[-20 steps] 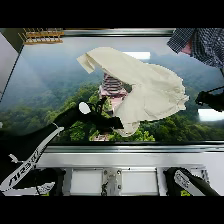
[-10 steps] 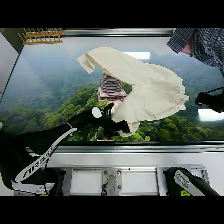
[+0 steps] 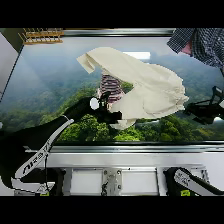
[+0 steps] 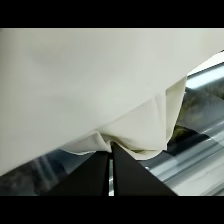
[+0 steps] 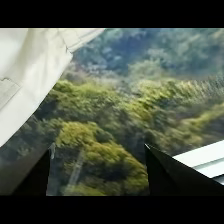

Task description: Fold the clothes and pants, and hang the long-sleeved shirts on hangers.

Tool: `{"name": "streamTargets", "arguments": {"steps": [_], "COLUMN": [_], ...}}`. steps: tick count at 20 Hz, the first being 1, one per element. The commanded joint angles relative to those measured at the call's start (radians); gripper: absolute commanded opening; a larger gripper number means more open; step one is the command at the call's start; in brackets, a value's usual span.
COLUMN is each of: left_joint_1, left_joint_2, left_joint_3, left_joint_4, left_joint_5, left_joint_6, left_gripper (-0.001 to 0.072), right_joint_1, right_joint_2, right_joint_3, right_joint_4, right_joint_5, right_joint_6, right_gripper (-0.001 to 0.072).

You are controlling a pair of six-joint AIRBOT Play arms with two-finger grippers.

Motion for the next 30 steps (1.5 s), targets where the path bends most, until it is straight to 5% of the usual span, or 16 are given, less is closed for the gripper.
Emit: {"name": "streamTargets", "arguments": {"steps": [1,5,6,10,12,13,19,24,30], "left_joint_1": [0.061,0.065,0.059,0.058,0.069,0.083,0.338,0.416,0.286], "left_joint_2": [0.036,0.036,0.036,0.036,0.036,0.036,0.037,0.039,0.246], "left_joint_3": [0.013,0.013,0.013,0.013,0.013,0.014,0.446,0.945,0.59], "left_joint_4": [0.132,0.13,0.13,0.131,0.133,0.151,0.665,0.706,0.8], "left_joint_5": [-0.075,-0.083,-0.084,-0.084,-0.084,-0.087,-0.328,-0.335,-0.317], "left_joint_6": [-0.002,0.008,0.008,0.015,0.035,0.064,0.142,0.306,0.351], "left_gripper": [0.0007,0.0007,0.0007,0.0007,0.0007,0.0007,0.0007,0.0006,0.0006], "right_joint_1": [-0.034,0.013,0.031,0.11,0.131,0.134,0.134,0.134,0.134], "right_joint_2": [-0.127,-0.229,-0.245,-0.284,-0.284,-0.278,-0.128,0.134,0.291], "right_joint_3": [-0.071,-0.071,-0.071,-0.07,-0.066,-0.054,0.338,0.432,0.282], "right_joint_4": [0.278,0.549,0.568,0.57,0.57,0.562,0.293,0.288,0.037], "right_joint_5": [-0.137,-0.263,-0.286,-0.372,-0.384,-0.373,-0.029,0.025,0.079], "right_joint_6": [-0.03,-0.206,-0.219,-0.229,-0.277,-0.305,-0.307,-0.304,-0.24], "right_gripper": [0.061,0.0573,0.0492,0.0443,0.0096,0.003,0.0029,0.0029,0.0028]}}
